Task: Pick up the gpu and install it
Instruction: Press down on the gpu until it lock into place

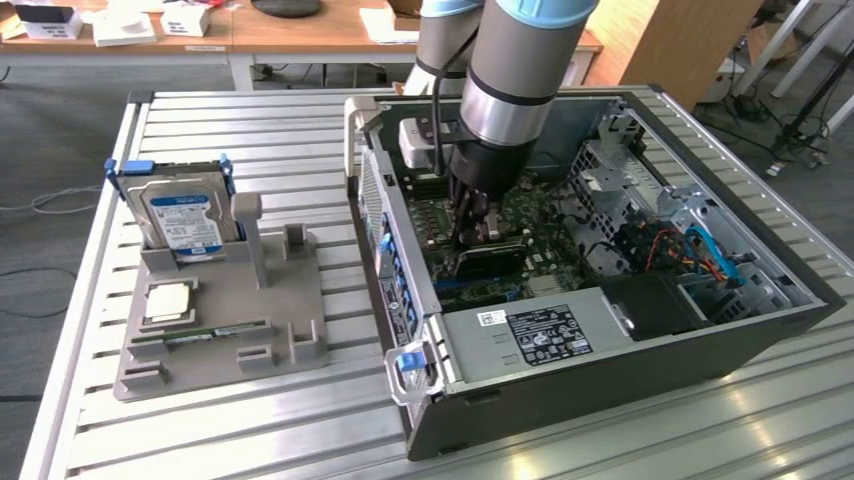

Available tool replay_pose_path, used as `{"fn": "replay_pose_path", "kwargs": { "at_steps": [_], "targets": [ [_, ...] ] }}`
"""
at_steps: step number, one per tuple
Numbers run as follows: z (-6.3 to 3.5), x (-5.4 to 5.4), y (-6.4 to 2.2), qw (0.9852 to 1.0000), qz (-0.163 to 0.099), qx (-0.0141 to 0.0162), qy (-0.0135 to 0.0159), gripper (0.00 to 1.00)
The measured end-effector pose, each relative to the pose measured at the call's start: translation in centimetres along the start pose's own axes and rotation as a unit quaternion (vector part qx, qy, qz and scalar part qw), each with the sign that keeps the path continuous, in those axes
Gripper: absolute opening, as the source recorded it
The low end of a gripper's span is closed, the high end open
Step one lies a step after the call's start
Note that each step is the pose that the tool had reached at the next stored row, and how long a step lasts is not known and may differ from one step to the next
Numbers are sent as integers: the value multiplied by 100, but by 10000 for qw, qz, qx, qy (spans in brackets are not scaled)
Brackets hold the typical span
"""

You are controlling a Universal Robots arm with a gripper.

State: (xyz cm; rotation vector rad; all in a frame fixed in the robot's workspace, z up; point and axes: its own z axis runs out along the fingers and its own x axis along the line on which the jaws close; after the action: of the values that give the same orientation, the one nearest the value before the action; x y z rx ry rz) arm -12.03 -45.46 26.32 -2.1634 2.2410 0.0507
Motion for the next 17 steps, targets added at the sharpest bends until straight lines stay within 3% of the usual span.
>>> {"fn": "replay_pose_path", "kwargs": {
  "at_steps": [17],
  "targets": [
    [19, 1, 0, 10000, 0, 0, 0, 11]
  ]
}}
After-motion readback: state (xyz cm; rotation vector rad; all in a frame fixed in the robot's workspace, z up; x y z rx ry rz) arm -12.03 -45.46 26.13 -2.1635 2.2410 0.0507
